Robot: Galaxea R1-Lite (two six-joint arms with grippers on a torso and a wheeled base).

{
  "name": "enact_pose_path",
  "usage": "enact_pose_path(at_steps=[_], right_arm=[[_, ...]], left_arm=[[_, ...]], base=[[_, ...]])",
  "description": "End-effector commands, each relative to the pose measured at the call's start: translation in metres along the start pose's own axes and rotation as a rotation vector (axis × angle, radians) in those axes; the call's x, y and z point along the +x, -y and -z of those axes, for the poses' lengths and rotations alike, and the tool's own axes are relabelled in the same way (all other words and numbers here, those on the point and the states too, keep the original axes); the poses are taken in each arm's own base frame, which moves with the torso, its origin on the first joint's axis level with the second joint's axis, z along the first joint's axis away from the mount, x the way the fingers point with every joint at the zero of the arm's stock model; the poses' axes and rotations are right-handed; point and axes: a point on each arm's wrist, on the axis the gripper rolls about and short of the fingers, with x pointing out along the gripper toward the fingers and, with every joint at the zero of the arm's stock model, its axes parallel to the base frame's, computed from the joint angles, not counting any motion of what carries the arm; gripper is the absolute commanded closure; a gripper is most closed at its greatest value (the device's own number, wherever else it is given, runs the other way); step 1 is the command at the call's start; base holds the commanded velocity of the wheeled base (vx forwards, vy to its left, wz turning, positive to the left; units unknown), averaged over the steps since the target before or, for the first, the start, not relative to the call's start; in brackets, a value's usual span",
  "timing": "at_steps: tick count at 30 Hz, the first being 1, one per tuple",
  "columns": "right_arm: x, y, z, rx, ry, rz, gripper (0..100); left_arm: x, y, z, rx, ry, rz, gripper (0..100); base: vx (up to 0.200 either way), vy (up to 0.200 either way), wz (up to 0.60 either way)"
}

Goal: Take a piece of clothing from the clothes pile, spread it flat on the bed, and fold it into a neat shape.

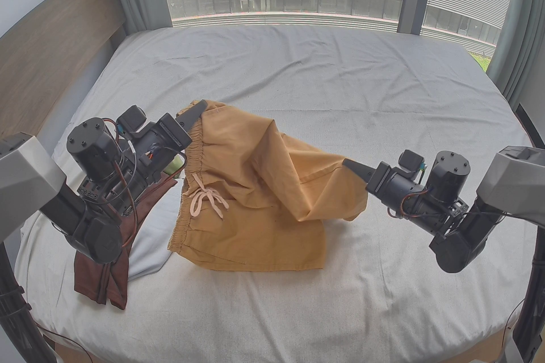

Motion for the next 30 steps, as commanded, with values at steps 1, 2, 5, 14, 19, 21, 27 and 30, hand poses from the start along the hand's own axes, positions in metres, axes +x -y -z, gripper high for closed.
enact_pose_path(at_steps=[1, 2, 5, 14, 19, 21, 27, 30], right_arm=[[-0.012, -0.02, -0.028, -0.027, 0.068, -0.034, 100], [-0.013, -0.022, -0.031, -0.03, 0.075, -0.037, 100], [-0.017, -0.025, -0.04, -0.038, 0.096, -0.04, 100], [-0.028, -0.031, -0.06, -0.06, 0.147, -0.052, 100], [-0.035, -0.032, -0.07, -0.069, 0.149, -0.059, 100], [-0.037, -0.032, -0.073, -0.072, 0.155, -0.058, 100], [-0.04, -0.031, -0.077, -0.076, 0.169, -0.053, 100], [-0.041, -0.031, -0.078, -0.078, 0.173, -0.05, 100]], left_arm=[[-0.006, -0.007, 0.0, 0.027, -0.01, -0.023, 100], [-0.007, -0.008, -0.001, 0.033, -0.01, -0.029, 100], [-0.009, -0.011, -0.002, 0.037, -0.01, -0.04, 100], [-0.013, -0.019, -0.006, 0.059, -0.003, -0.068, 100], [-0.014, -0.02, -0.007, 0.078, -0.002, -0.073, 100], [-0.016, -0.022, -0.008, 0.081, -0.001, -0.08, 100], [-0.019, -0.027, -0.012, 0.086, 0.005, -0.099, 100], [-0.02, -0.028, -0.013, 0.088, -0.002, -0.092, 100]], base=[[0.0, 0.0, 0.0], [0.0, 0.0, 0.0], [0.0, 0.0, 0.0], [0.0, 0.0, 0.0], [0.0, 0.0, 0.0], [0.0, 0.0, 0.0], [0.0, 0.0, 0.0], [0.0, 0.0, 0.0]])
